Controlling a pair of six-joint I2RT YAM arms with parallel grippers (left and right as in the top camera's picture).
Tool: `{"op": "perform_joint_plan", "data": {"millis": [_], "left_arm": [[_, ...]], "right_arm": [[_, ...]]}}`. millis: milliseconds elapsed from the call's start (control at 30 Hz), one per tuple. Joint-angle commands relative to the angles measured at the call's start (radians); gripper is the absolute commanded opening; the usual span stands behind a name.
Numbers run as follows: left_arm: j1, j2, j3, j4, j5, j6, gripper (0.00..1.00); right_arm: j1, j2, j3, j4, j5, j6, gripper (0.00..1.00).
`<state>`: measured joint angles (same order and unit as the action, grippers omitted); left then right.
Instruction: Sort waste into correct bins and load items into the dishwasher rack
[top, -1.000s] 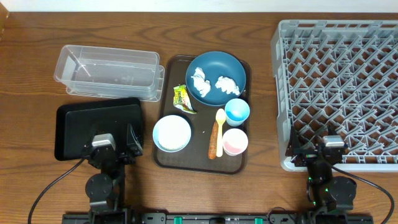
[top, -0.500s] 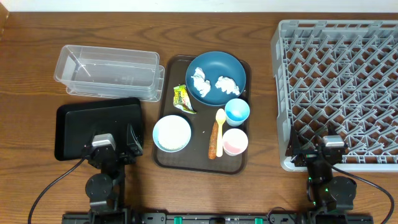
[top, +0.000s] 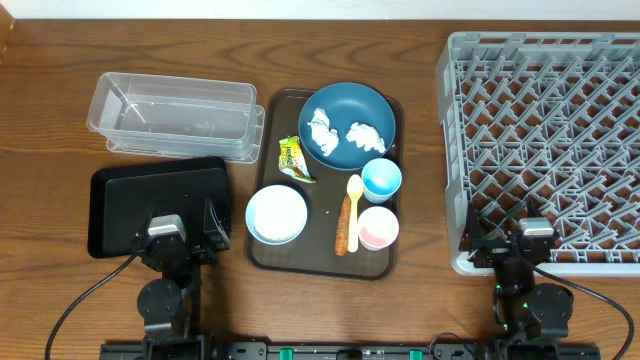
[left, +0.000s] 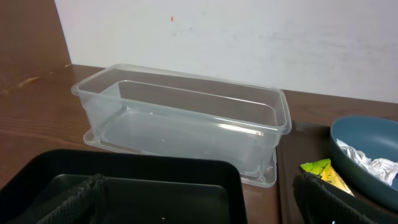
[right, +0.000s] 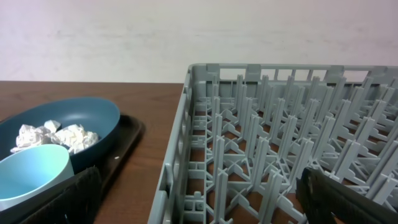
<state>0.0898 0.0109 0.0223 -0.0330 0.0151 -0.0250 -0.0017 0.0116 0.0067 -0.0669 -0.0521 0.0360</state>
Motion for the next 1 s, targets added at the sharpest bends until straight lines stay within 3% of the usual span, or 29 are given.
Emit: {"op": "perform_joint_plan", "data": {"millis": [0, 367, 667, 967], "left_arm": [[0.005, -0.007, -0.018, -0.037, -0.027, 0.013, 0.96], [0.005, -0.007, -0.018, -0.032, -0.026, 0.012, 0.96], [0.005, 0.013, 0.014, -0.026, 0.022, -0.078, 0.96], [0.005, 0.287, 0.208, -0.038, 0.029, -0.077, 0.96]], "right_arm": [[0.016, -0.005, -0.001, -0.005, 0.026, -0.016, 0.99], [0.016, -0.005, -0.001, -0.007, 0.045, -0.007, 0.99], [0.015, -0.005, 0.001, 0.057, 0.063, -0.008, 0.99], [0.015, 0.066, 0.101, 0.078, 0.109, -0.034, 0.99]]}}
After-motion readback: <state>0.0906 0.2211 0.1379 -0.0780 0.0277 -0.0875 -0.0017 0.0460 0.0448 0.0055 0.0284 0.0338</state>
